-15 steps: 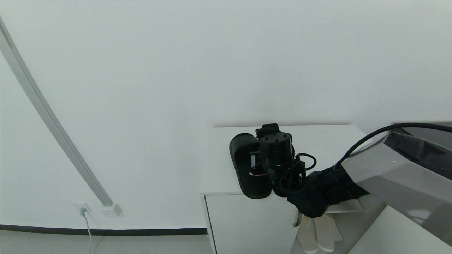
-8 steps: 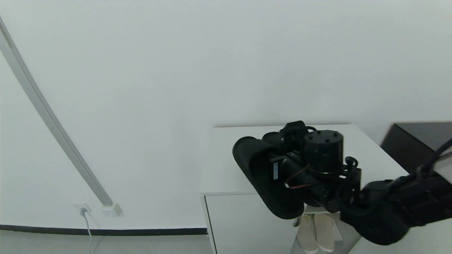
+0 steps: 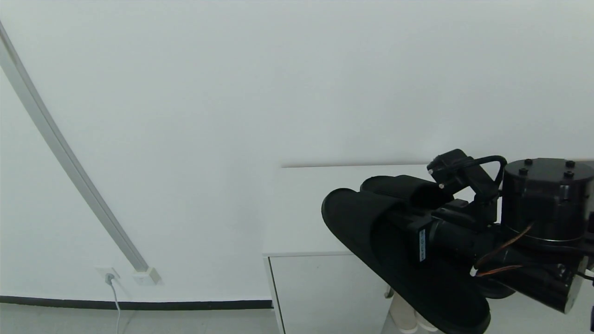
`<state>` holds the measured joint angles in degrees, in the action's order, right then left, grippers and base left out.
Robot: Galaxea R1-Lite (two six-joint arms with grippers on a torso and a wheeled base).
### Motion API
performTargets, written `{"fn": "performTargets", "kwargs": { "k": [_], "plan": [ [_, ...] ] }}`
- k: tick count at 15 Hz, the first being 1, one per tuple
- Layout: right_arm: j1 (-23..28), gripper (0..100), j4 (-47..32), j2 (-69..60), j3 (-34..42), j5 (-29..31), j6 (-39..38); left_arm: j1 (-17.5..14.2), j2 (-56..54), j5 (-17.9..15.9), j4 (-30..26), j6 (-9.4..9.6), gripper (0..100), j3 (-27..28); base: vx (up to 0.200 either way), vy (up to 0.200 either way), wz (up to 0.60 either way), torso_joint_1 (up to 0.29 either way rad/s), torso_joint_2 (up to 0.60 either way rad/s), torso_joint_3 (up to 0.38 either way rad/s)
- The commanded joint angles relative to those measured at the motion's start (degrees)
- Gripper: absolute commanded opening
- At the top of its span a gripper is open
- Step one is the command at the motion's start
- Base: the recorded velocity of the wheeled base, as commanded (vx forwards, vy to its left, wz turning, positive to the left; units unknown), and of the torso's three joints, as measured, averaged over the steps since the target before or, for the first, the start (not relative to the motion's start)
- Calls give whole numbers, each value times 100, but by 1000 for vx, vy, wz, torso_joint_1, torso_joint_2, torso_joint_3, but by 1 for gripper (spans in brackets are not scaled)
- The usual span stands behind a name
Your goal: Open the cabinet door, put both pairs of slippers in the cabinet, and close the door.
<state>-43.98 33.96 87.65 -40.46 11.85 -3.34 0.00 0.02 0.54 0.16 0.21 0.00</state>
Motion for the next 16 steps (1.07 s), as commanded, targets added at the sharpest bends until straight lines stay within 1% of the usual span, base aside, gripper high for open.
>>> {"fn": "performTargets", "kwargs": {
  "k": [1, 6, 12, 16],
  "plan": [
    [-75, 0, -4, -178, 21, 2, 0, 0, 6, -1, 2, -3, 0, 0, -200, 0, 0, -2, 7, 7],
    [-207, 0, -13, -152, 38, 2, 0, 0, 6, -1, 2, -3, 0, 0, -200, 0, 0, 7, 6, 2],
    [-225, 0, -4, -73, 56, 10, 0, 0, 6, -1, 2, -3, 0, 0, -200, 0, 0, -3, -2, 3],
    [-225, 0, -4, -46, 73, 10, 0, 0, 6, -1, 2, -3, 0, 0, 0, 0, 0, 0, 0, 0]
  ]
}}
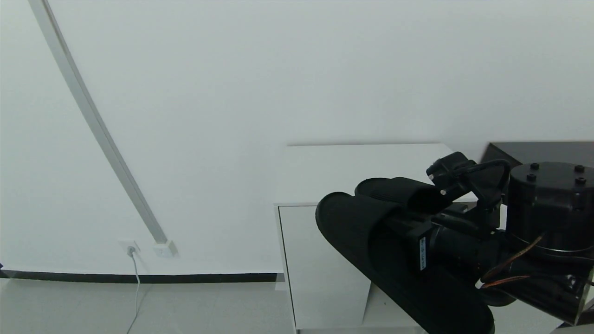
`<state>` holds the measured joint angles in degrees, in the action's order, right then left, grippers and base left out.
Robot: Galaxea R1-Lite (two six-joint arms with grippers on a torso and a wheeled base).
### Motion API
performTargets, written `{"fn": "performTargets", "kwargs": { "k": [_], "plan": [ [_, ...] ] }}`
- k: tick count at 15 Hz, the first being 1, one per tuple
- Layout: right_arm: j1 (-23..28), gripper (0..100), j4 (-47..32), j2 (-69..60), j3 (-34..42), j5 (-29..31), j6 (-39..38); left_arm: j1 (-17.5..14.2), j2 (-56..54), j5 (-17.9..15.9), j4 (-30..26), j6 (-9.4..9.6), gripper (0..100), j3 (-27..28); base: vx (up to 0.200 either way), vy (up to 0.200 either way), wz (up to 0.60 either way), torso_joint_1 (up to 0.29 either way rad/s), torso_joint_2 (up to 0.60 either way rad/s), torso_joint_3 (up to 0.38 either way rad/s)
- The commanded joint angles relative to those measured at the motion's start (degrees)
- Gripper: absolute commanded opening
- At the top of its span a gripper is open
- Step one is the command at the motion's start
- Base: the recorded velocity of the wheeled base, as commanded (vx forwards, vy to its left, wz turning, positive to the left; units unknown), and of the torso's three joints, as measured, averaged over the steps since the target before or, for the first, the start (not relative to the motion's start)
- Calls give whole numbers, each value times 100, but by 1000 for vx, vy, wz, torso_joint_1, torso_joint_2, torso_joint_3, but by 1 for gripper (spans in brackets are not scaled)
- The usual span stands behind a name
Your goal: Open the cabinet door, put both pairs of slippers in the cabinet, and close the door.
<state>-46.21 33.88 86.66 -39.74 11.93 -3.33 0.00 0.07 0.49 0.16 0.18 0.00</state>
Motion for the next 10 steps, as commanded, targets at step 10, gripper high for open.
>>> {"fn": "performTargets", "kwargs": {
  "k": [10],
  "plan": [
    [-89, 0, 22, 105, 72, 2, 8, 0, -7, 13, 2, -1, 0, 0, 0, 0, 0, 0, 0, 0]
  ]
}}
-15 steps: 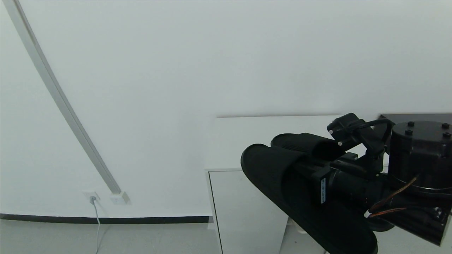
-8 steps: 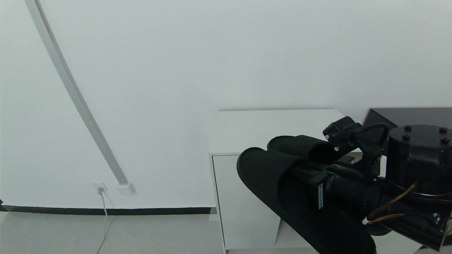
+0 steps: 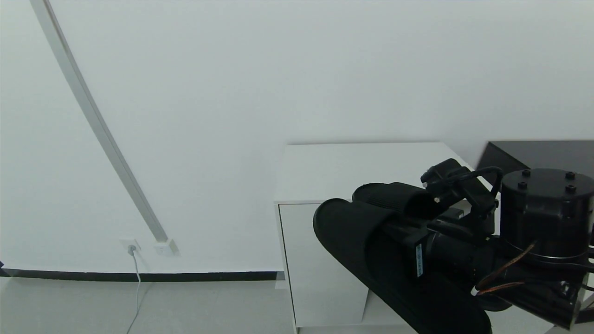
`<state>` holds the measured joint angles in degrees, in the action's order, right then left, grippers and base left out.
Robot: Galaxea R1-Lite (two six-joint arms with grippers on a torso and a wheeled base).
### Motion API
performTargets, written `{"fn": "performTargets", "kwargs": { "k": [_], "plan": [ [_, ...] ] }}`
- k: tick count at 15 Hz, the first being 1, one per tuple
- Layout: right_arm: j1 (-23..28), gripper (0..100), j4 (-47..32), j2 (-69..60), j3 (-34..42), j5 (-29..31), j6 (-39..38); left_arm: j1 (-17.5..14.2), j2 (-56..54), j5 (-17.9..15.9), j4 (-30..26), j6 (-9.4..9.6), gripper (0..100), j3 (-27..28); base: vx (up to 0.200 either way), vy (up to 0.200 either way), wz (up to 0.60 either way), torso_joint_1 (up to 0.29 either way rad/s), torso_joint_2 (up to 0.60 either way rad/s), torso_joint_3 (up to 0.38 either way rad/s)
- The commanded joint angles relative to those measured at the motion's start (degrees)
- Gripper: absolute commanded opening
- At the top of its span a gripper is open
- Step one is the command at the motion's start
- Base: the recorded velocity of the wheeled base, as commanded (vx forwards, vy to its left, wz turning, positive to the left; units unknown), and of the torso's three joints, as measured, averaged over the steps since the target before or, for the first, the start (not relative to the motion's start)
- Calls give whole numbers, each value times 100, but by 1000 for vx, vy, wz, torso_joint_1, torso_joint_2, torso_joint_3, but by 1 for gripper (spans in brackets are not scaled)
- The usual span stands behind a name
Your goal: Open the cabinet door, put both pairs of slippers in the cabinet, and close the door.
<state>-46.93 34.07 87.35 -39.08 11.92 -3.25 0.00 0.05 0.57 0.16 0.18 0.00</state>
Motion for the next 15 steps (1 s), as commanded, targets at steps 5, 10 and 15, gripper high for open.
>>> {"fn": "performTargets", "kwargs": {
  "k": [5, 10, 15],
  "plan": [
    [-26, 0, 12, 37, -3, 3, 0, 0, -5, -5, -7, 8, 0, 0, 0, -200, 0, 0, 2, 0],
    [-105, 0, 12, 37, 15, 3, 0, 0, 4, -5, 2, 8, 0, 0, 0, -200, 0, 4, 4, 3],
    [-193, 0, 12, 37, 24, 3, 0, 0, -5, -5, 2, 8, 0, 0, 0, -200, 0, 4, 0, 3]
  ]
}}
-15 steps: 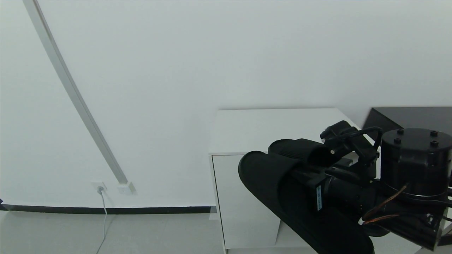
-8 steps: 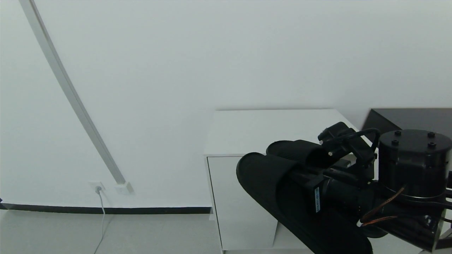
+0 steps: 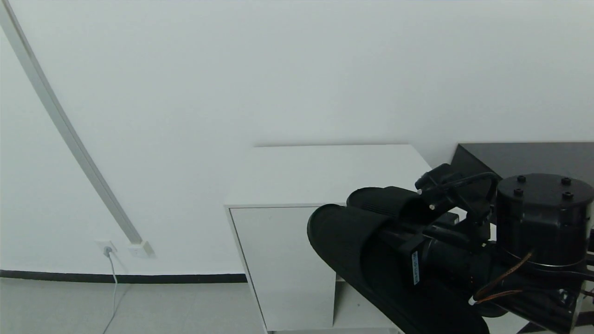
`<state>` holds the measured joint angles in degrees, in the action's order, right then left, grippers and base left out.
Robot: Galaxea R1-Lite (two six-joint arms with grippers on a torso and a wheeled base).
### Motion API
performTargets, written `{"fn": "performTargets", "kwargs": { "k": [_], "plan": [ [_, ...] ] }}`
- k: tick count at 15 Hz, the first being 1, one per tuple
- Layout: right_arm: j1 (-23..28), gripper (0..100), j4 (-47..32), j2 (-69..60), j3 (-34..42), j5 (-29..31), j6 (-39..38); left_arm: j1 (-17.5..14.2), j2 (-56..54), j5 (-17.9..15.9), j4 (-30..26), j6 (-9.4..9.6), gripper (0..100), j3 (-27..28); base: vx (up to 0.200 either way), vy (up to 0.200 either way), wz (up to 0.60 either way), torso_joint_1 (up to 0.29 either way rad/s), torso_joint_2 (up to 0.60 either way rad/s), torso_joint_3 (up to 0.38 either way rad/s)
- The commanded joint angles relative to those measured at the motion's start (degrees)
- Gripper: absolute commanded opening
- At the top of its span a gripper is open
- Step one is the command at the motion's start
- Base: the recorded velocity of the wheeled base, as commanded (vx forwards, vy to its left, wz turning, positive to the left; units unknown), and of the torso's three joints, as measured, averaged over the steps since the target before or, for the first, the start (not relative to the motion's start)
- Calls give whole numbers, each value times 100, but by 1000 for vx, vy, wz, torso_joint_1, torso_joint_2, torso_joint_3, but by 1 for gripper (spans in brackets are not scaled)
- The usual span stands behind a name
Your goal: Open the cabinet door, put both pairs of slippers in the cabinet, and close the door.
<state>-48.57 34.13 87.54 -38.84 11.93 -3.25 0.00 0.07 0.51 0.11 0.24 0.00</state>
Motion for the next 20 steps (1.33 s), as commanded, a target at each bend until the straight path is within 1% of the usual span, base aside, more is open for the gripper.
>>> {"fn": "performTargets", "kwargs": {
  "k": [1, 6, 20],
  "plan": [
    [-48, 0, 6, 17, 8, 2, 0, 0, 1, 2, 7, 2, 0, 0, 0, -200, 0, -2, -2, 7],
    [-48, 0, 6, 9, 8, 11, 0, 0, 1, 2, 7, 2, 0, 0, 0, -200, 0, 2, 2, 0],
    [-223, 0, 32, 9, 69, 2, 9, 0, 1, 2, 7, -7, 0, 0, 0, 0, 0, 0, 0, 0]
  ]
}}
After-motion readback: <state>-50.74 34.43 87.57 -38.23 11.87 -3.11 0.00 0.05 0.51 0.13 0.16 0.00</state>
